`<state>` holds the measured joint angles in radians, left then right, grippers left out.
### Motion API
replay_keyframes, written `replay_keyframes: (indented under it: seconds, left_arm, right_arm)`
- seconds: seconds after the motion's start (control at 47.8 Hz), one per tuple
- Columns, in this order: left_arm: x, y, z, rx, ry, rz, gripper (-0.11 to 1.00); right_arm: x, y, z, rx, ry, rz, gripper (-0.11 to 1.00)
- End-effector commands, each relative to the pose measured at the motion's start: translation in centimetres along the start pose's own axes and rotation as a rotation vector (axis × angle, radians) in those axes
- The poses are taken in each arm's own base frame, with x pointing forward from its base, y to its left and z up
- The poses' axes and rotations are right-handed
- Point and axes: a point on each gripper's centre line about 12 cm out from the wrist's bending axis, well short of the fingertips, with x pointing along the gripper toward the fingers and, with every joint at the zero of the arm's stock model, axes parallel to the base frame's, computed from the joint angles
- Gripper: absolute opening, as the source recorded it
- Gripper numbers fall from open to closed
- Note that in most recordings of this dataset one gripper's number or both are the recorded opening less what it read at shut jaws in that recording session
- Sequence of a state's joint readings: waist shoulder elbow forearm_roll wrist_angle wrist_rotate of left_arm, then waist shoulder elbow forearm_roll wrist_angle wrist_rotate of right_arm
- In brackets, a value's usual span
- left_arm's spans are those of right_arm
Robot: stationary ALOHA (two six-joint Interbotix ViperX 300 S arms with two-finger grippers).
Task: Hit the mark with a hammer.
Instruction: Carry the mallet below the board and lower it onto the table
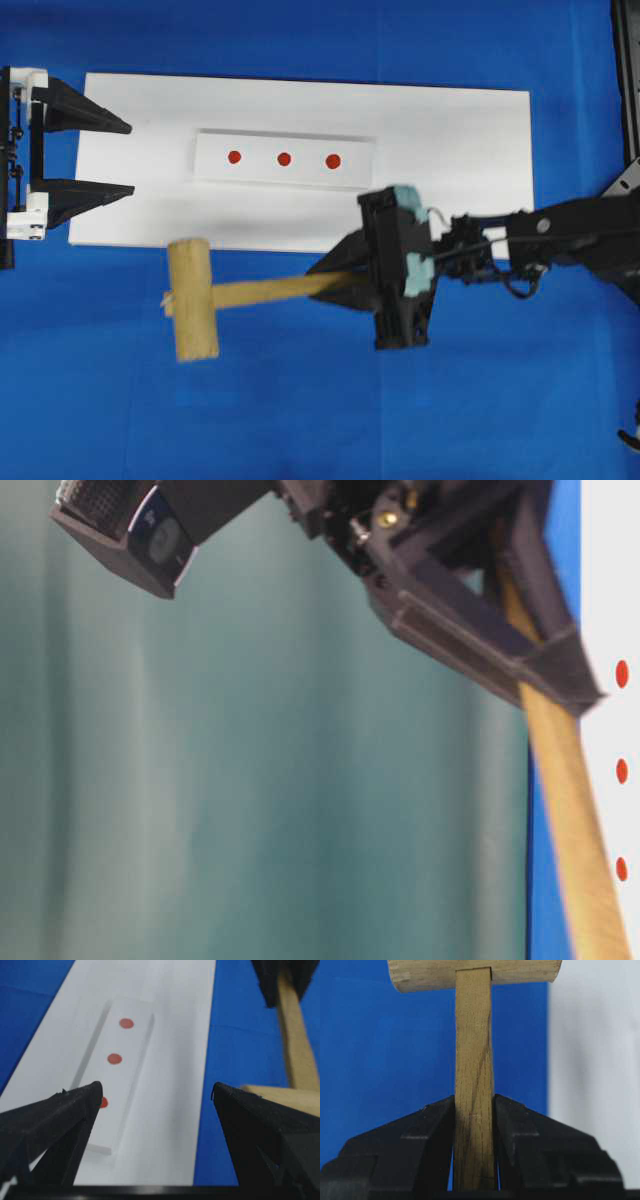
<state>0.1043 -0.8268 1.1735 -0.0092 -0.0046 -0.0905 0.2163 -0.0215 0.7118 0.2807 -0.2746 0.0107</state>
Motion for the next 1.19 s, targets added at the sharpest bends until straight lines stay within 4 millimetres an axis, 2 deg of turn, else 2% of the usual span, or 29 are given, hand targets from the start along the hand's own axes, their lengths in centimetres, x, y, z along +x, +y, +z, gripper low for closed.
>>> replay_keyframes:
  seconds: [0.0, 0.334, 0.648, 0.982, 1.171]
  left_arm:
    - [0.0, 0.0, 0.5, 0.001, -0.018, 0.000, 0.88]
    - [-0.1, 0.0, 0.4, -0.001, -0.020, 0.001, 0.88]
    - [-0.1, 0.0, 0.6, 0.000, -0.029, -0.001, 0.88]
    - [-0.1, 0.0, 0.5, -0.001, -0.028, 0.000, 0.88]
    - [-0.1, 0.3, 0.6, -0.005, -0.029, 0.012, 0.88]
  right_arm:
    - [0.2, 1.2, 1.5, 0.016, -0.062, 0.024, 0.09]
    - [1.3, 1.3, 0.0, 0.032, -0.043, 0.014, 0.09]
    - [3.4, 1.4, -3.3, 0.008, -0.010, 0.004, 0.09]
    - [4.8, 1.1, -5.8, 0.044, 0.014, -0.031, 0.09]
    - [4.8, 1.2, -6.2, 0.063, 0.022, -0.041, 0.09]
